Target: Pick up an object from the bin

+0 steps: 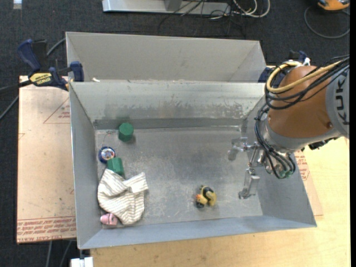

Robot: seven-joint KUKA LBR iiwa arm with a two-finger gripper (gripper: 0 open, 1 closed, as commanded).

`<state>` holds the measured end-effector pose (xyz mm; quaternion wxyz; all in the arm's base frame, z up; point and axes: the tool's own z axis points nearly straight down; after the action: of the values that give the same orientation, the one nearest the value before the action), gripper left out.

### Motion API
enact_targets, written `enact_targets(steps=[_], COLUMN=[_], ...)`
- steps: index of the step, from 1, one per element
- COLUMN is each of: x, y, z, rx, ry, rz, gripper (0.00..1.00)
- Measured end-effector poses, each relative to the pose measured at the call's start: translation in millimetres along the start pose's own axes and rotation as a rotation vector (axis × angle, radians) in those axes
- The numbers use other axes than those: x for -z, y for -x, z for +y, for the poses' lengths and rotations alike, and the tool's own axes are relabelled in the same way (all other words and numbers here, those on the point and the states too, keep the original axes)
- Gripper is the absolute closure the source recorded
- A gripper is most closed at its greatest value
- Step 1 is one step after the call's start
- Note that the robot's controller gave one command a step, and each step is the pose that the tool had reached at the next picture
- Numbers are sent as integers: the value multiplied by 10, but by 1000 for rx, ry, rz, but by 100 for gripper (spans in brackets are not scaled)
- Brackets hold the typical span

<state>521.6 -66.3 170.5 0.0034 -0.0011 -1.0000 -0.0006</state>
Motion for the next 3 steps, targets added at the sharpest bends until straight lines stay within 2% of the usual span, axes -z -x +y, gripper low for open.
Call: enact_targets(steps=[1, 2, 3], x=[20, 8, -718], y=[4, -157, -15], z=[1, 250, 647], rx=[0, 189, 124], ry=[0, 1, 4], rz=[-2, 0, 2], gripper=[0, 0, 0])
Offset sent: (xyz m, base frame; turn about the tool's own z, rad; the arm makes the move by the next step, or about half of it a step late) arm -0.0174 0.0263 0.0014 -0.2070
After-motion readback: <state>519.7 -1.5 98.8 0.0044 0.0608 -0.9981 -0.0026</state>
